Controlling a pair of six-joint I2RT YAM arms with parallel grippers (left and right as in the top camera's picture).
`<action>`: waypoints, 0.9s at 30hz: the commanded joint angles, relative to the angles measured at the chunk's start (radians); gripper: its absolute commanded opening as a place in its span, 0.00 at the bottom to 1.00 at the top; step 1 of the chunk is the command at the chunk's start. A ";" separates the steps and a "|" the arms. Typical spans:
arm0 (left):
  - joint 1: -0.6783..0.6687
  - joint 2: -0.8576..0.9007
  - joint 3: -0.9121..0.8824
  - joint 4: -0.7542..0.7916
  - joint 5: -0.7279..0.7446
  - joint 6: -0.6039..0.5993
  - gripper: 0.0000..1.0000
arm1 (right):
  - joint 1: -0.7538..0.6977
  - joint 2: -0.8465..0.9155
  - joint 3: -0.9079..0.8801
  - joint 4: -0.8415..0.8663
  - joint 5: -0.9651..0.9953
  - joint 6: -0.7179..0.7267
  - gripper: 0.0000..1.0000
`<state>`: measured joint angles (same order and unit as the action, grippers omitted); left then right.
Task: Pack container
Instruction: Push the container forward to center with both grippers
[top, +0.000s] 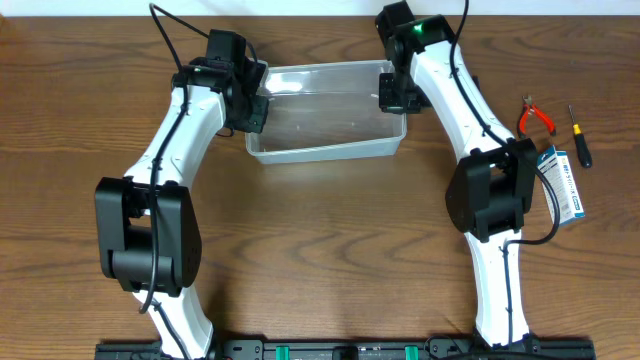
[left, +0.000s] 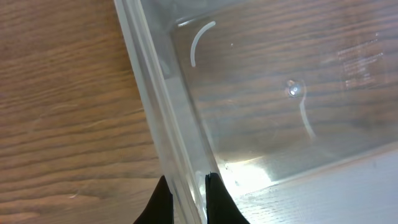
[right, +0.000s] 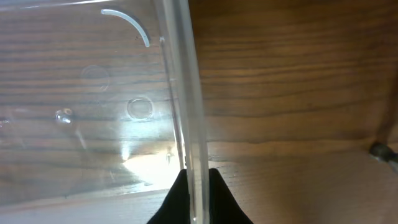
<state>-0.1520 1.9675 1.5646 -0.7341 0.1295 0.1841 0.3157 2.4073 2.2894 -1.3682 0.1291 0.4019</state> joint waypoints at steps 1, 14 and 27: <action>-0.018 0.011 -0.008 -0.014 0.042 0.019 0.11 | -0.018 0.003 0.001 -0.006 0.028 0.016 0.56; -0.018 0.011 -0.008 0.003 0.042 0.019 0.47 | -0.012 0.003 0.001 -0.014 0.027 0.015 0.88; -0.014 0.000 0.069 0.011 0.042 0.019 0.66 | -0.008 0.003 0.001 -0.016 0.012 0.000 0.93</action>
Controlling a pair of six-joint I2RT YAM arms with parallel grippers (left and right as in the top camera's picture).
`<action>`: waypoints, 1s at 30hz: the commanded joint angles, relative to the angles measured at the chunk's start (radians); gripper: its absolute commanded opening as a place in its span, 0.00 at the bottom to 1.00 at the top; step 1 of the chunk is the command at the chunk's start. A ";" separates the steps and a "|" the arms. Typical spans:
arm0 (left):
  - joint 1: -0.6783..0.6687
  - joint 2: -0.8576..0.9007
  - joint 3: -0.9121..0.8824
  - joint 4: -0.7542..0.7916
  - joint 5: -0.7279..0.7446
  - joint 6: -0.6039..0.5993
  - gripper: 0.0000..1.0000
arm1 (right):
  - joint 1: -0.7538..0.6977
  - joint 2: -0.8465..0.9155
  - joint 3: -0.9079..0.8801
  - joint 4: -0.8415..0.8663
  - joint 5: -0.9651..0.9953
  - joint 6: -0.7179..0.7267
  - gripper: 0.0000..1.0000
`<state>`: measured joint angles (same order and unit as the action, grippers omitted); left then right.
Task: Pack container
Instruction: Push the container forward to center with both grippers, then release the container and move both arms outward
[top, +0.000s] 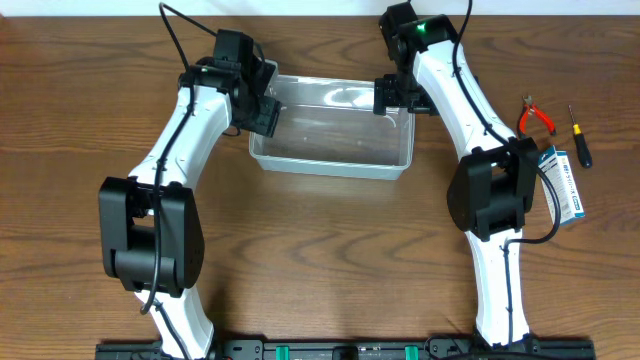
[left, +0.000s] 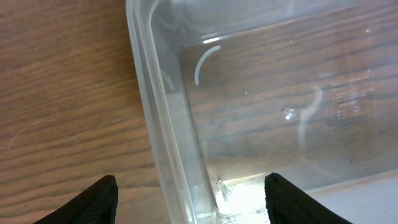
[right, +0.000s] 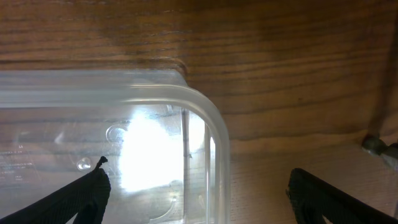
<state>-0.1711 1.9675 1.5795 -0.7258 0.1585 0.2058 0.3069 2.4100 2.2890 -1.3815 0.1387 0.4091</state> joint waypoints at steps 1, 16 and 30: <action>0.006 -0.005 0.063 0.002 0.013 -0.002 0.66 | 0.001 0.000 0.001 -0.002 0.004 -0.007 0.92; 0.059 -0.121 0.103 -0.009 0.013 -0.002 0.67 | -0.067 0.000 0.001 0.106 0.023 -0.068 0.95; 0.169 -0.254 0.103 -0.009 0.012 -0.002 0.76 | -0.089 0.000 0.001 0.223 0.021 -0.190 0.97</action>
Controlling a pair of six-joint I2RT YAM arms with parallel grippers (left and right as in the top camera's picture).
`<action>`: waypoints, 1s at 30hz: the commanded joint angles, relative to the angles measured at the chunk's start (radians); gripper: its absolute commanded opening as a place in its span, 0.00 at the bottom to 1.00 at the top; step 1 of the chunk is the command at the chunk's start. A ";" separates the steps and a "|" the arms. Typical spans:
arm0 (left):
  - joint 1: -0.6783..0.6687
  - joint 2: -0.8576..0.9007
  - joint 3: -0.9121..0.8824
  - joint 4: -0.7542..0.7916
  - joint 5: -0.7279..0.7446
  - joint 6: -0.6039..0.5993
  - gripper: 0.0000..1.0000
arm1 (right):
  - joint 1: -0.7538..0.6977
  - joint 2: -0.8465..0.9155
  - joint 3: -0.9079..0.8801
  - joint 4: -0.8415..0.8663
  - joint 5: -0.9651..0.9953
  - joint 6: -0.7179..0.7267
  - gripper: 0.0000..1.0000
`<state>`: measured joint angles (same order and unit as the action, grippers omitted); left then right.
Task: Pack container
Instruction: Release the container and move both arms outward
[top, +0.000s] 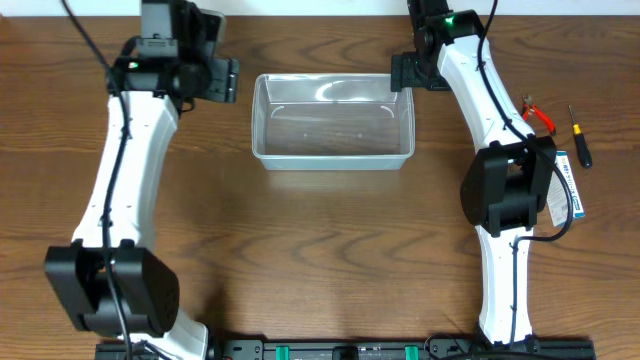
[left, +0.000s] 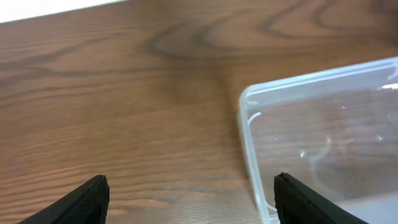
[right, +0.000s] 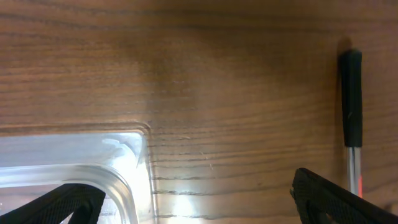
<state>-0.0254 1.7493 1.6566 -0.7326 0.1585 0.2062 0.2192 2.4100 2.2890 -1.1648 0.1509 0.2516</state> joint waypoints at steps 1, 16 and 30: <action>0.029 -0.042 0.026 -0.002 0.012 -0.003 0.76 | -0.001 0.000 0.001 0.009 0.006 -0.033 0.98; 0.159 -0.178 0.026 0.014 0.012 -0.002 0.77 | 0.055 -0.065 0.073 0.029 -0.048 -0.111 0.99; 0.486 -0.351 0.026 0.028 -0.003 -0.002 0.98 | -0.047 -0.325 0.185 0.000 0.111 -0.111 0.99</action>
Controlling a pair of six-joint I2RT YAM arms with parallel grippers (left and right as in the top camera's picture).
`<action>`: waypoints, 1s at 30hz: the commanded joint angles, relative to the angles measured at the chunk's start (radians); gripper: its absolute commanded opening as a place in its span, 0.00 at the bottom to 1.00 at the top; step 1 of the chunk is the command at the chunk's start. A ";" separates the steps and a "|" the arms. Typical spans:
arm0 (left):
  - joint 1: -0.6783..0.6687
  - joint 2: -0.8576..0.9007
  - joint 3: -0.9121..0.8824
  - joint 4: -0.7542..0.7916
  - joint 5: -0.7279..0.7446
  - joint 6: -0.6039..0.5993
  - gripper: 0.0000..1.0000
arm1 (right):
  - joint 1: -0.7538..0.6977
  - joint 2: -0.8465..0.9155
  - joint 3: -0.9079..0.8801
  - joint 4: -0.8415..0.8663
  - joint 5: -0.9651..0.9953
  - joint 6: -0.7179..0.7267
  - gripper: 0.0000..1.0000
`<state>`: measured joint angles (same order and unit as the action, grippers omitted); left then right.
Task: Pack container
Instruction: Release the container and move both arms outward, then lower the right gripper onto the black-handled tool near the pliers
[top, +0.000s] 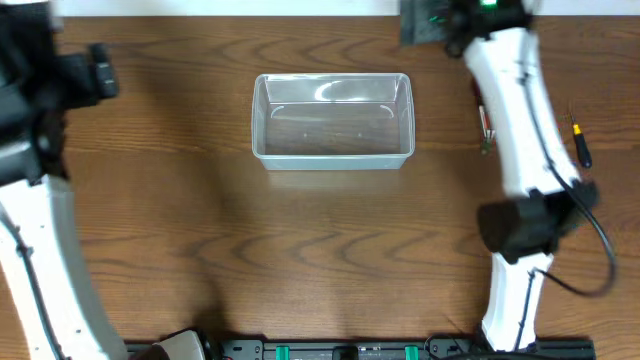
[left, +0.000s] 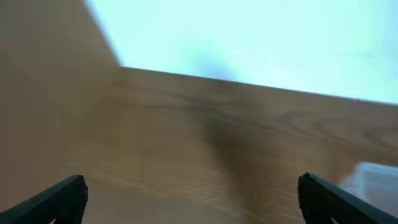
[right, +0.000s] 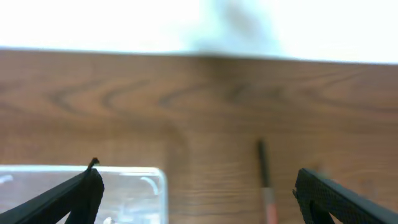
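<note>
The clear plastic container (top: 333, 120) rests empty on the wooden table at the back middle, with neither arm touching it. My left gripper (left: 193, 198) is open, raised and well off to the container's left; only a corner of the container (left: 380, 176) shows at that view's right edge. Near the table's back edge, up and to the container's right, my right gripper (right: 196, 194) is open too. The container's near corner (right: 127, 190) lies beside its left fingertip. Both wrist views are blurred.
A thin dark and red tool (top: 484, 122) lies right of the container, and also shows as the tool (right: 266, 180) between the right fingers. A black-handled screwdriver (top: 581, 148) lies at the far right. The table's back edge meets a white wall.
Both arms have drawn further away from the container and higher. The left gripper is now at the far left, the right one at the back edge. The container has not moved.
Both grippers were shut on the container's end walls, holding it askew. Then they stood open beside it, the container sitting nearly square. After that both arms were lifted off to either side, and now they are further out still.
</note>
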<state>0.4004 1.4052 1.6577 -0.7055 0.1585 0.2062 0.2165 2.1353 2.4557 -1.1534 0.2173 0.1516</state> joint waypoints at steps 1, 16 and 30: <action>0.085 -0.006 0.024 0.000 -0.003 -0.002 0.98 | -0.060 -0.064 0.018 -0.019 0.045 -0.010 0.99; 0.082 0.088 0.014 -0.025 0.171 -0.006 0.98 | -0.263 -0.091 0.016 -0.315 -0.016 -0.010 0.99; 0.069 0.305 0.014 -0.105 0.170 -0.006 0.98 | -0.253 -0.088 -0.175 -0.394 -0.046 -0.011 0.90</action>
<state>0.4702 1.6943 1.6577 -0.8070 0.3130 0.2058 -0.0463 2.0396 2.3341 -1.5539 0.1780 0.1478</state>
